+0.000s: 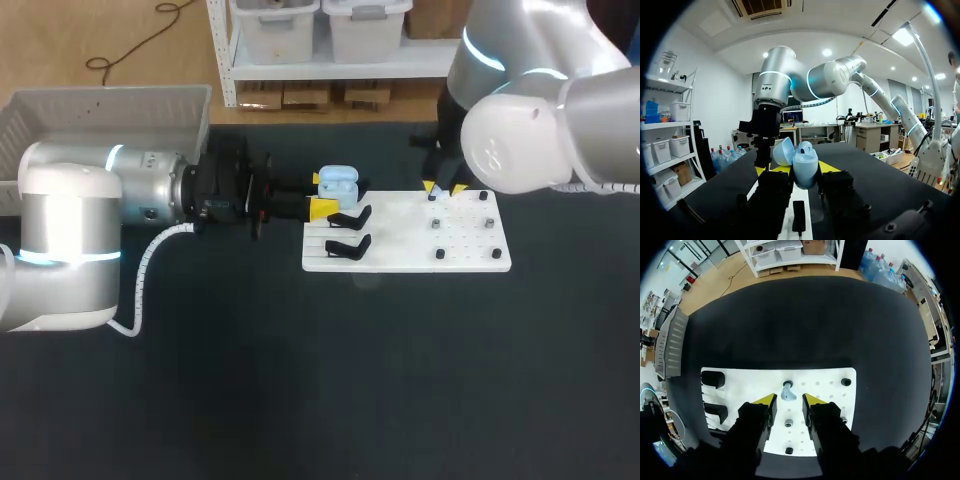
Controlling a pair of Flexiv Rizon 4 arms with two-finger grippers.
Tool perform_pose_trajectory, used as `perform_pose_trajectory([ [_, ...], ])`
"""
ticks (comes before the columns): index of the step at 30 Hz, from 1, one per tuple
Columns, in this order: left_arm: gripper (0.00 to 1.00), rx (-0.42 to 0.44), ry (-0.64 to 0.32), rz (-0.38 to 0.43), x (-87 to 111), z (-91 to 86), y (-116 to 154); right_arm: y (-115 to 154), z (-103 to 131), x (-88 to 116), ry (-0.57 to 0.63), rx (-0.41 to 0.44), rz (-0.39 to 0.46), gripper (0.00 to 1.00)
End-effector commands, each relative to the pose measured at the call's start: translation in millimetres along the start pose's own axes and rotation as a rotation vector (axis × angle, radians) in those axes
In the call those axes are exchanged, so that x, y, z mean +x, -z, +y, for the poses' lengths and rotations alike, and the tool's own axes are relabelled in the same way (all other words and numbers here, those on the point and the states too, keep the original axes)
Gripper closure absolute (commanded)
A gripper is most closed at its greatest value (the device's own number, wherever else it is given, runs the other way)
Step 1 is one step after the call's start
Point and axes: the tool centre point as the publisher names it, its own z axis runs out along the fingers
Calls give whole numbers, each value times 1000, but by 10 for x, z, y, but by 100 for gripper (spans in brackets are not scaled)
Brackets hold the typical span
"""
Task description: Pick up each earbud case from the left stands, insert the matching earbuds, close the lid, and place the case in the box.
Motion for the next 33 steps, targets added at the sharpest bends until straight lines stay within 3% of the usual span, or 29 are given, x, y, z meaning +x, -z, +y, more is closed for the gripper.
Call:
perform_pose_trajectory([
  [1,100,-3,-1,1,1,-8,-1,-34,6,-17,1,-2,2,68],
  [27,100,-3,-1,1,1,-8,-1,-143,13,-51,-10,10,29,73],
  [31,100,-3,-1,1,1,-8,-1,-143,19,-37,-11,13,31,85],
  [33,100,-3,-1,1,1,-8,-1,-144,20,-28,-11,15,33,86],
])
